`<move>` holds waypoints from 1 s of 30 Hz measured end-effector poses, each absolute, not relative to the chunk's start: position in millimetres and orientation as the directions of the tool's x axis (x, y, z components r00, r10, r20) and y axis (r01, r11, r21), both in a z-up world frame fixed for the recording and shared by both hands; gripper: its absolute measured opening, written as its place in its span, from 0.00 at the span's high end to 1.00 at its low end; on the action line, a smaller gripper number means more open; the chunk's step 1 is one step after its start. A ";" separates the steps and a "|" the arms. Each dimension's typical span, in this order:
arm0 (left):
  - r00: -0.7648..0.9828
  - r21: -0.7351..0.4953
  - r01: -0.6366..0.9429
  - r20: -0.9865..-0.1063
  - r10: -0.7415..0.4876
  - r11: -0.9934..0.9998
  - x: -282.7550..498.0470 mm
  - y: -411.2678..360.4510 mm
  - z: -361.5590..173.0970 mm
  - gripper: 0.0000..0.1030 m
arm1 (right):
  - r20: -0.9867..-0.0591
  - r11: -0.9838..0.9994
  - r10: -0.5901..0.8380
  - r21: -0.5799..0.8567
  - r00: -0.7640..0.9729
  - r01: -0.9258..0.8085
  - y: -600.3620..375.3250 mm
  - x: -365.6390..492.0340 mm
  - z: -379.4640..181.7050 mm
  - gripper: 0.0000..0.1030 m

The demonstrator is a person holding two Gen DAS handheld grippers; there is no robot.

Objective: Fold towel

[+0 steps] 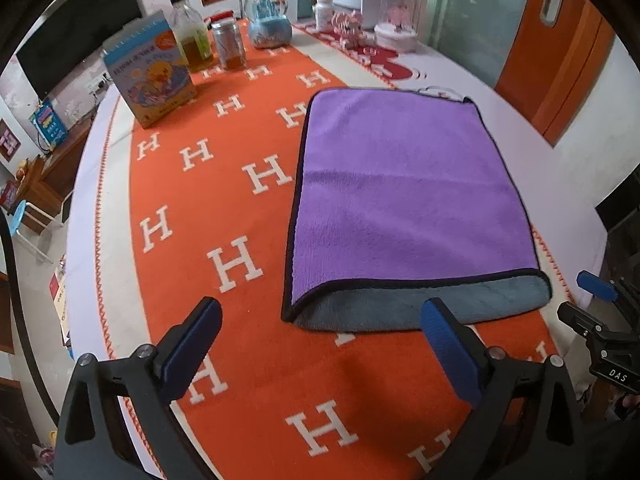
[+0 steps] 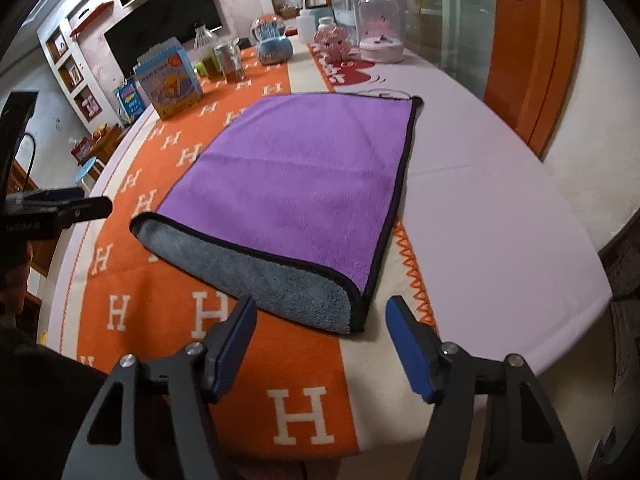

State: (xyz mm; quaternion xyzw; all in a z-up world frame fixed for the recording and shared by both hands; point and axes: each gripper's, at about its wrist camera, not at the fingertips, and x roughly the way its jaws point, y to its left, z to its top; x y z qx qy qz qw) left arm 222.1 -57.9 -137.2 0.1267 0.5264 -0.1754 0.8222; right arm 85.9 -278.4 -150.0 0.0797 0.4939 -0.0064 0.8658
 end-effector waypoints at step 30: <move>0.225 0.019 0.414 -0.971 -0.082 0.910 253.6 -68.2 -202.3 0.66 | -0.886 0.985 0.125 0.165 0.447 0.051 -293.2 107.1 -188.9 0.80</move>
